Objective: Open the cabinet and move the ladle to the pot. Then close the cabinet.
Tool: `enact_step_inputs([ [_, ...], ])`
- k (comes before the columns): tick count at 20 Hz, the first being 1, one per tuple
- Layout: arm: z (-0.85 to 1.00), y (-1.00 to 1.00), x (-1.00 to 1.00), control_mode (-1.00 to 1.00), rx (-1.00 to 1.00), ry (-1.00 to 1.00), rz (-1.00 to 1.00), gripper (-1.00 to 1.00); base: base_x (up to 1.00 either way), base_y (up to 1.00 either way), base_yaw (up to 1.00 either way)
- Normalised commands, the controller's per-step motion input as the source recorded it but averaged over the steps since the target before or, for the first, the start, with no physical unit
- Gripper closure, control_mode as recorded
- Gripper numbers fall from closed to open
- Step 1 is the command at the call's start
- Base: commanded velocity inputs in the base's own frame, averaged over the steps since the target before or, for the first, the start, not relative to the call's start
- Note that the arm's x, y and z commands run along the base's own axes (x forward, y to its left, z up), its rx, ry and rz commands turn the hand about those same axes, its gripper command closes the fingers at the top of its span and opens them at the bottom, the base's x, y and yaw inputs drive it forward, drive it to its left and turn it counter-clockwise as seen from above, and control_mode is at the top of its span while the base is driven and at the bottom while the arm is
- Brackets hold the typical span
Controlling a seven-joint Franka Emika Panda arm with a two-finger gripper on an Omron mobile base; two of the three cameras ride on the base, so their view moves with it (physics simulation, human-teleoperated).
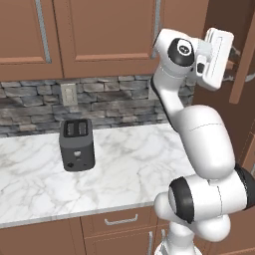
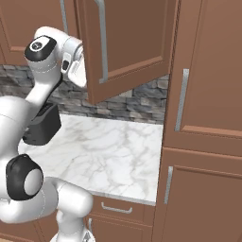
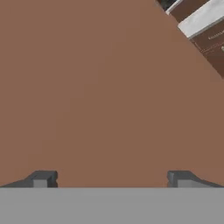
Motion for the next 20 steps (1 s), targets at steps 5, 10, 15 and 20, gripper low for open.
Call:
enact_step_inputs([
  [5, -0.02, -0.07, -0.62, -1.0, 0.0, -0.18, -0.19, -1.0, 0.0, 0.0, 0.0],
  [10, 0.0, -0.66, -0.07, -1.0, 0.0, -0.07, -0.06, -1.0, 0.0, 0.0, 0.0],
  [15, -0.19, -0.67, 0.04, -1.0, 0.0, -0.14, 0.0, -1.0, 0.0, 0.0, 0.0],
  [20, -0.49, -0.59, 0.05, -1.0, 0.0, -0.23, 0.05, -1.0, 0.0, 0.0, 0.0],
])
